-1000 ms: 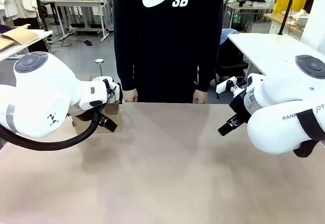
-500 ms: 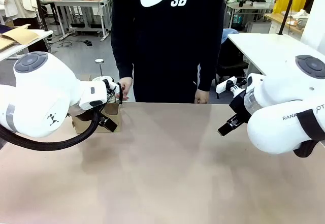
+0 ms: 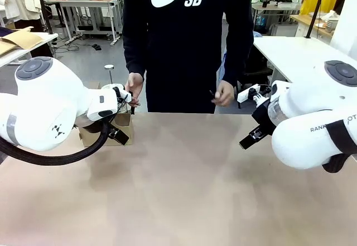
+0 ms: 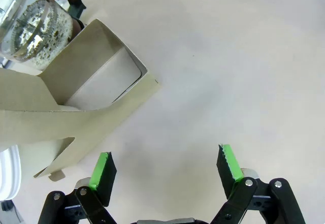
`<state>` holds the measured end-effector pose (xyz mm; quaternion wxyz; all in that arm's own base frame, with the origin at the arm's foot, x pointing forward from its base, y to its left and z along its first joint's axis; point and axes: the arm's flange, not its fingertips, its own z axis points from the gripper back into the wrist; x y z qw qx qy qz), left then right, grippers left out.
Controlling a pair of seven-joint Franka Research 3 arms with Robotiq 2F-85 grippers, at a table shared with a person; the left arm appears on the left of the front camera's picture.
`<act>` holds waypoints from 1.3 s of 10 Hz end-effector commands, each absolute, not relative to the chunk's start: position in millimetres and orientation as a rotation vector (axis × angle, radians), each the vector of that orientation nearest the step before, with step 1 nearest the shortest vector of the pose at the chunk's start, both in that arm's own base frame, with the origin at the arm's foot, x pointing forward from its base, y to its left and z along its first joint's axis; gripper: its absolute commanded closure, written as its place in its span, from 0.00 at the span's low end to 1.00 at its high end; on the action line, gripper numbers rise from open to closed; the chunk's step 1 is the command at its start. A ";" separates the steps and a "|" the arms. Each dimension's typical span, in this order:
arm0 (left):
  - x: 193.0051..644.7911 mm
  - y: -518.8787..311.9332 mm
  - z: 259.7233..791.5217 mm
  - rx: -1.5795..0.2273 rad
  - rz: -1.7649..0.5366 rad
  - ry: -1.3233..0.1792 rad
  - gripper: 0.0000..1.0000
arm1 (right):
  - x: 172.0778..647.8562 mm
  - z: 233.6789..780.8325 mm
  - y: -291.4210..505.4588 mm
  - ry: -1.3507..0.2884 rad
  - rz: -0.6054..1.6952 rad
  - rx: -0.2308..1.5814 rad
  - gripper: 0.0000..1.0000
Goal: Pour a drink into a cup and package it in a carrier.
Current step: Pick up the 600 ml Paper Cup and place it in the middle top area of the table.
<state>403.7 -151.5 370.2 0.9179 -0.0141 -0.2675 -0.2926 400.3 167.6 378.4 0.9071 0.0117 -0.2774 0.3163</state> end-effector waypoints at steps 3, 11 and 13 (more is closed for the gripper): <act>403.7 -151.5 370.2 -0.029 -0.602 -0.550 0.00 | 468.4 506.6 99.9 -0.558 0.716 0.217 0.00; 403.7 -151.5 370.2 -0.029 -0.602 -0.550 0.00 | 428.5 459.8 -196.8 -0.976 0.989 0.715 0.00; 403.7 -151.5 370.2 -0.029 -0.602 -0.550 0.00 | 423.2 415.7 -215.2 -1.081 1.006 0.772 0.00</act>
